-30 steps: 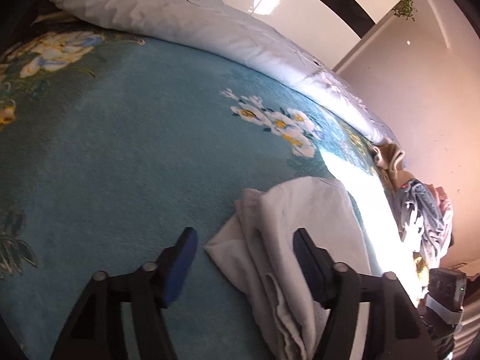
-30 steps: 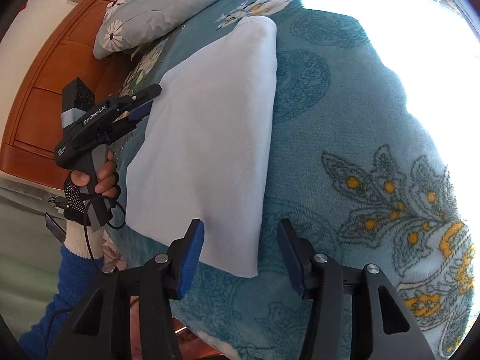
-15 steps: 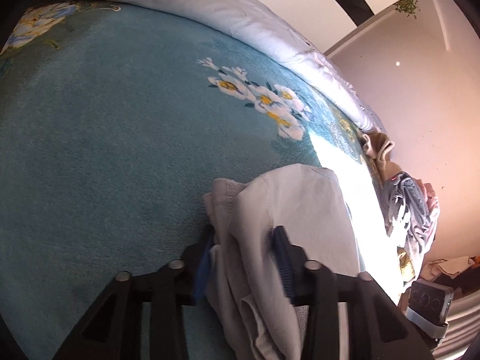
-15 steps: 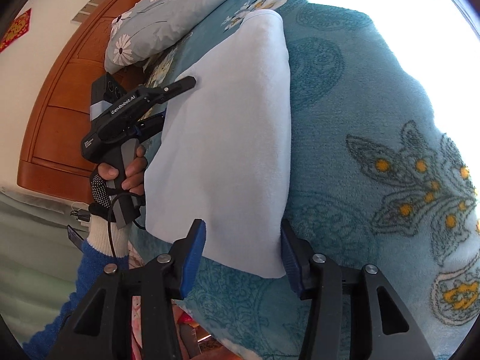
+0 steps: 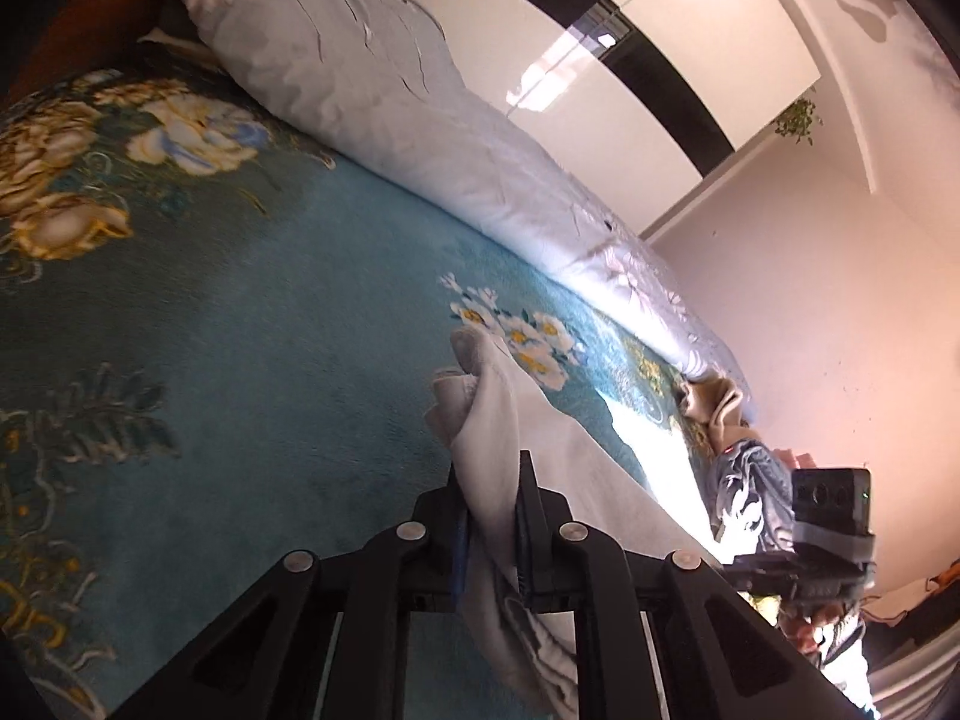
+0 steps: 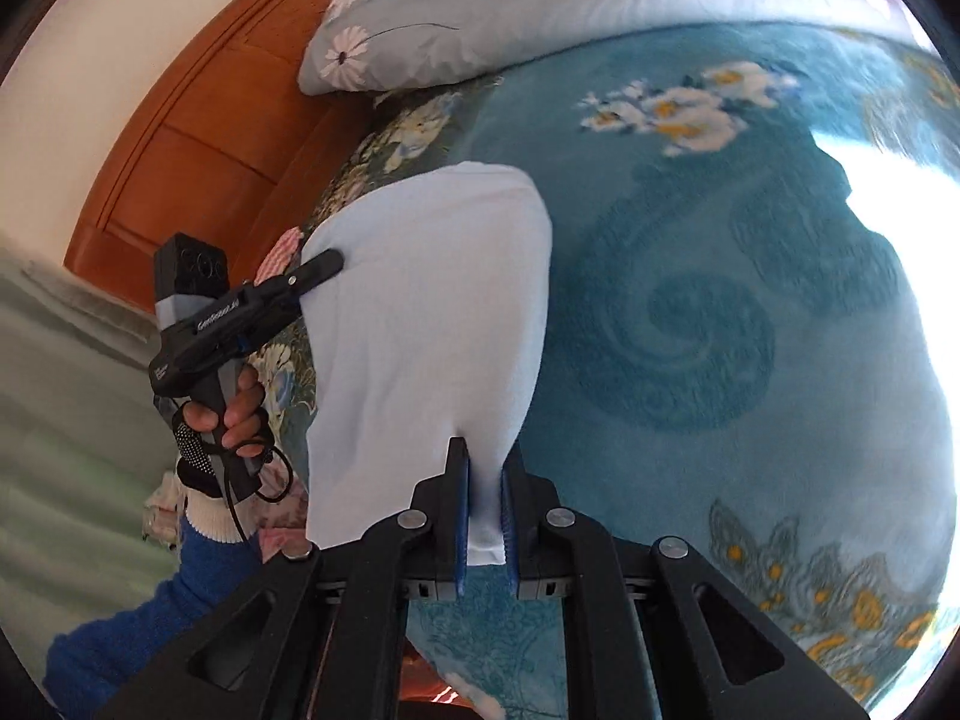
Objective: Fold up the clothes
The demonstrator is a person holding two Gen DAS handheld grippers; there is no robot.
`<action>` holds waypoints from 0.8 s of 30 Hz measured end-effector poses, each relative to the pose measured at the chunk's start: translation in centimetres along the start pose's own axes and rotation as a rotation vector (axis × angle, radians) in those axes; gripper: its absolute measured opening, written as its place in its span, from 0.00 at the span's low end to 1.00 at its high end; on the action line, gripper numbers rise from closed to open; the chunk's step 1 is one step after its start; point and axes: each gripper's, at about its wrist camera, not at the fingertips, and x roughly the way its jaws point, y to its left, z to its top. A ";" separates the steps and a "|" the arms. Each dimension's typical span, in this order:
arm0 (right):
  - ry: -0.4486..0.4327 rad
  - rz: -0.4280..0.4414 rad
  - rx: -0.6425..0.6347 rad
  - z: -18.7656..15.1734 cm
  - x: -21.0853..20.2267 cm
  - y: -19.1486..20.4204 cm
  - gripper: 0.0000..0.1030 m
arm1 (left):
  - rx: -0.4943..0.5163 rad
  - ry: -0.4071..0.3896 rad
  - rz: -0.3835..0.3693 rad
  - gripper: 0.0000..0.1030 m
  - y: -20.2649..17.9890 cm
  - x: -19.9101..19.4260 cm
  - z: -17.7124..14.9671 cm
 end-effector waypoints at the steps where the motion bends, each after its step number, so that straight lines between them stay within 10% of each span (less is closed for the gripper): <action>1: 0.015 0.012 -0.029 1.1 0.2 0.4 0.09 | -0.013 -0.023 0.008 0.13 0.5 -1.6 -0.4; 12: 0.227 -0.037 -0.036 4.8 10.8 -3.9 0.09 | -0.230 -0.043 0.137 0.12 11.2 -3.1 -5.9; 17: 0.133 -0.054 0.008 4.1 9.0 -5.1 0.26 | -0.265 -0.094 0.117 0.31 12.9 -5.4 -5.3; 24: -0.068 -0.054 0.203 -1.6 5.2 -5.2 0.39 | -0.165 0.047 0.104 0.57 11.9 -0.9 -1.3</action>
